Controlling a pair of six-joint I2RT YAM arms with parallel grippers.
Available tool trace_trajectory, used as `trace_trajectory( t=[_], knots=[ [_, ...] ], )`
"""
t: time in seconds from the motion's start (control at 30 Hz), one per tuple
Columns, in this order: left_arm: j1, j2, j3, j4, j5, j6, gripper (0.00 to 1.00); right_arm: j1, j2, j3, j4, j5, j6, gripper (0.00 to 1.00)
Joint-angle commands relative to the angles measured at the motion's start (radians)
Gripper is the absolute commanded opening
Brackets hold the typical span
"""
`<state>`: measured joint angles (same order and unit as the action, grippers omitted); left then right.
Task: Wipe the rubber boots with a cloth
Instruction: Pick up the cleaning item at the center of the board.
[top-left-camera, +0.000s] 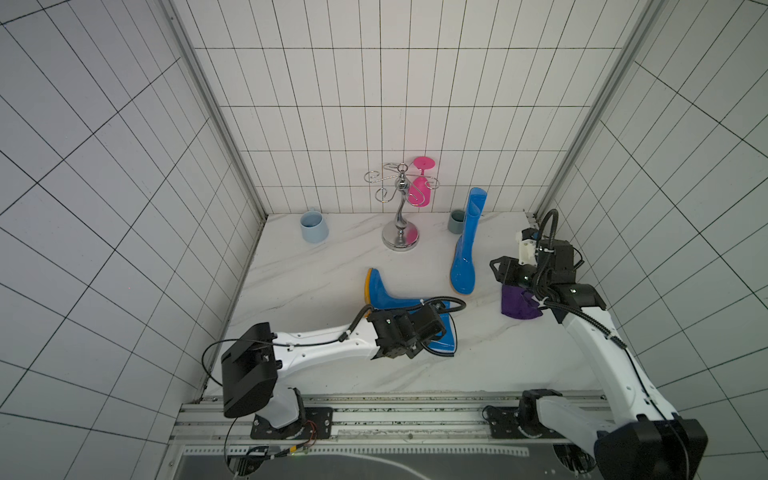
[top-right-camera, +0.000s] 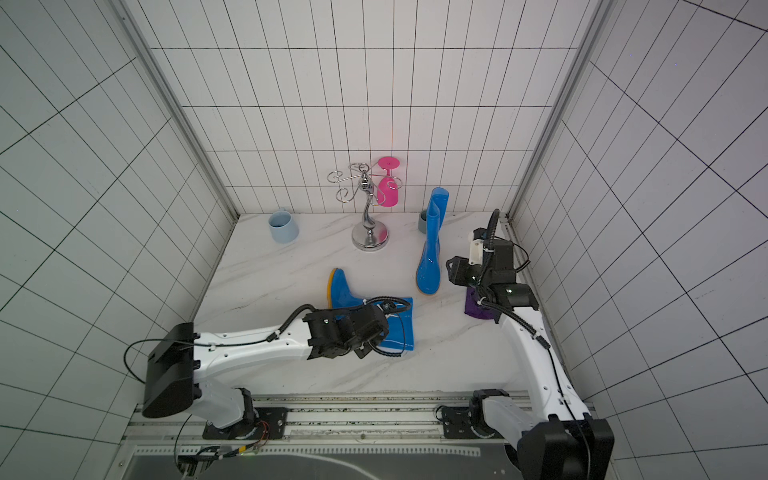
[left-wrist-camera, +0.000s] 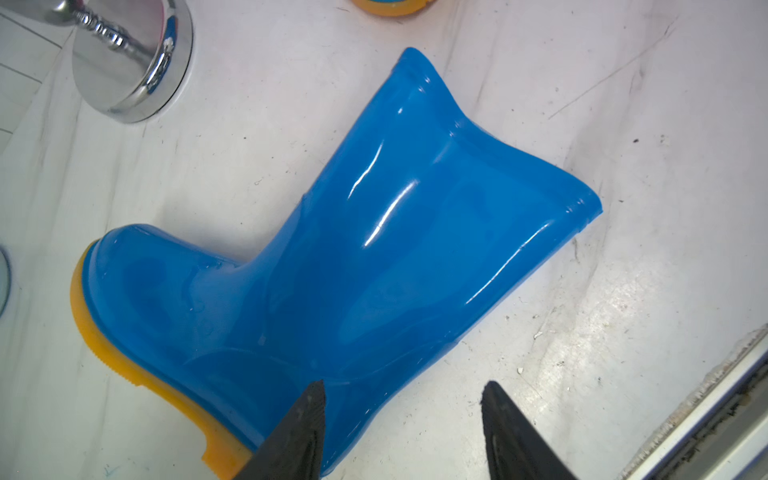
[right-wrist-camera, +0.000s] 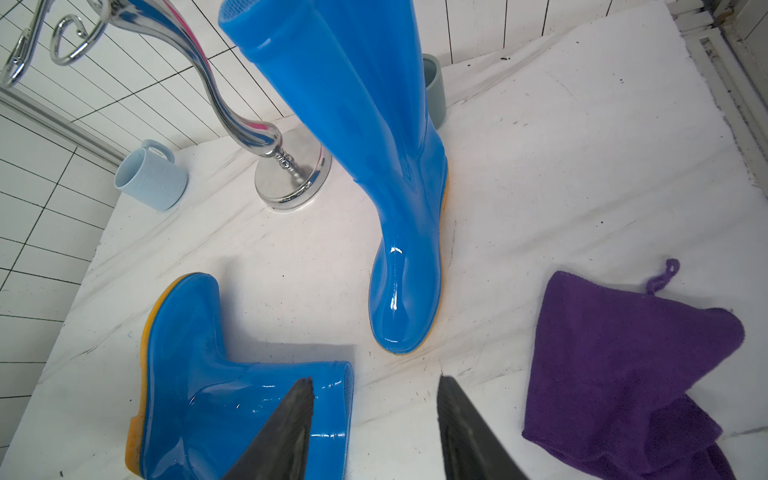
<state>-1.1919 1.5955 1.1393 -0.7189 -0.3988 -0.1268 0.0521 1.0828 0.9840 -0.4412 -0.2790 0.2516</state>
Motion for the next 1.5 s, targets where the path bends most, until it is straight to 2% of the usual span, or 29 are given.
trace_trajectory(
  t=[0.0,0.2,0.3,0.43,0.7,0.97,1.17,1.3,1.47],
  knots=[
    [-0.021,0.053,0.027,-0.053,-0.109,0.045,0.59,-0.011,-0.02,-0.04,-0.007,0.007,-0.011,0.5],
    [-0.047,0.057,0.04,0.004,-0.084,0.093,0.59,-0.017,-0.004,-0.057,-0.016,0.038,0.004,0.51],
    [-0.054,0.087,0.067,-0.007,-0.121,0.102,0.59,-0.033,0.013,-0.069,-0.023,0.084,0.037,0.52],
    [-0.027,0.08,0.05,0.011,-0.153,0.088,0.59,-0.084,0.063,-0.09,-0.05,0.082,0.067,0.53],
    [0.183,-0.068,-0.007,0.076,-0.065,-0.006,0.59,-0.116,0.178,-0.149,-0.041,0.178,0.102,0.56],
    [0.431,-0.198,-0.123,0.154,0.024,-0.145,0.59,-0.128,0.293,-0.103,-0.036,0.333,0.1,0.63],
    [0.618,-0.263,-0.265,0.277,0.233,-0.242,0.59,-0.151,0.37,-0.089,-0.03,0.378,0.1,0.65],
    [0.681,-0.281,-0.329,0.349,0.331,-0.26,0.59,-0.162,0.417,-0.114,0.017,0.367,0.106,0.65],
    [0.7,-0.309,-0.367,0.406,0.386,-0.264,0.59,-0.174,0.497,-0.127,0.073,0.354,0.103,0.64]
  ],
)
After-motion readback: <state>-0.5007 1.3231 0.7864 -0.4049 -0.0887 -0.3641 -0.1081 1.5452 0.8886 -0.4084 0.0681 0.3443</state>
